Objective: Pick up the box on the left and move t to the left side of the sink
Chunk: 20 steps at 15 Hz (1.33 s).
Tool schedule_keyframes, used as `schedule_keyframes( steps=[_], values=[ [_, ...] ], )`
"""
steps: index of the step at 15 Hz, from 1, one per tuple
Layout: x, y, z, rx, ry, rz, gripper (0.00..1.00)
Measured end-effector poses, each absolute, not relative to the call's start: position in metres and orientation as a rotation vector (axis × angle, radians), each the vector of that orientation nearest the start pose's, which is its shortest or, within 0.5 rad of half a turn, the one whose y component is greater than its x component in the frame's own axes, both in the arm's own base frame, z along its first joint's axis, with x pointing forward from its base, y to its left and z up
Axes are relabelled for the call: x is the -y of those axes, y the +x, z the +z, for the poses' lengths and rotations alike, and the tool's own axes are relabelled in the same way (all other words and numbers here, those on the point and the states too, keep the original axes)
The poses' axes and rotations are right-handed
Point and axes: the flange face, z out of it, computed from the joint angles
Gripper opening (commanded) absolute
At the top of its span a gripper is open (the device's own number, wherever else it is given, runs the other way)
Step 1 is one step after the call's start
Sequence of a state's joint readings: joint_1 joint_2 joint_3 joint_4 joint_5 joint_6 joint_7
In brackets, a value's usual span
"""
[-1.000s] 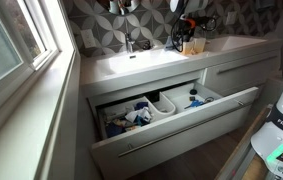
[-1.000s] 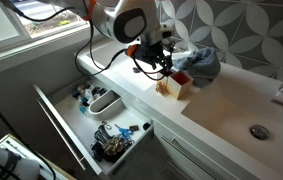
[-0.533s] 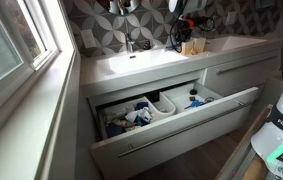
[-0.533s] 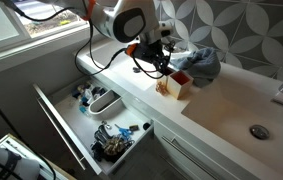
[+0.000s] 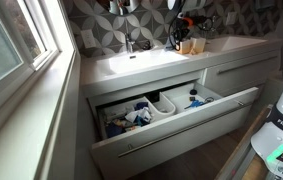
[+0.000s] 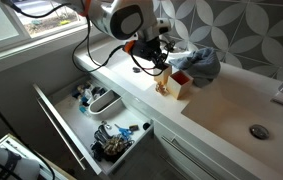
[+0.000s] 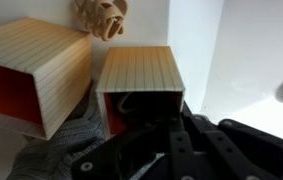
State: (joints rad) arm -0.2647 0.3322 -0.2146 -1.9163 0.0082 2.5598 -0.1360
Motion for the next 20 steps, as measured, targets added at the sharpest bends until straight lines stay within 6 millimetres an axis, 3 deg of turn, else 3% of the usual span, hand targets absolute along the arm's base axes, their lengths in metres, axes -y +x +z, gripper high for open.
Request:
schedule_keyframes(
  steps=[2, 6, 9, 11, 13, 18, 20],
  values=[
    [0.257, 0.582, 0.372, -0.411, -3.158, -0.475, 0.01],
    [0.156, 0.58, 0.398, -0.113, -3.059, -0.415, 0.01],
    [0.085, 0.572, 0.4, 0.129, -3.005, -0.32, 0.01],
    [0.051, 0.568, 0.396, 0.284, -2.968, -0.246, 0.04],
    [0.036, 0.566, 0.394, 0.362, -2.948, -0.21, 0.04],
    [0.038, 0.566, 0.393, 0.406, -2.947, -0.209, 0.01],
    [0.028, 0.574, 0.392, 0.555, -2.936, -0.211, 0.01]
  ],
)
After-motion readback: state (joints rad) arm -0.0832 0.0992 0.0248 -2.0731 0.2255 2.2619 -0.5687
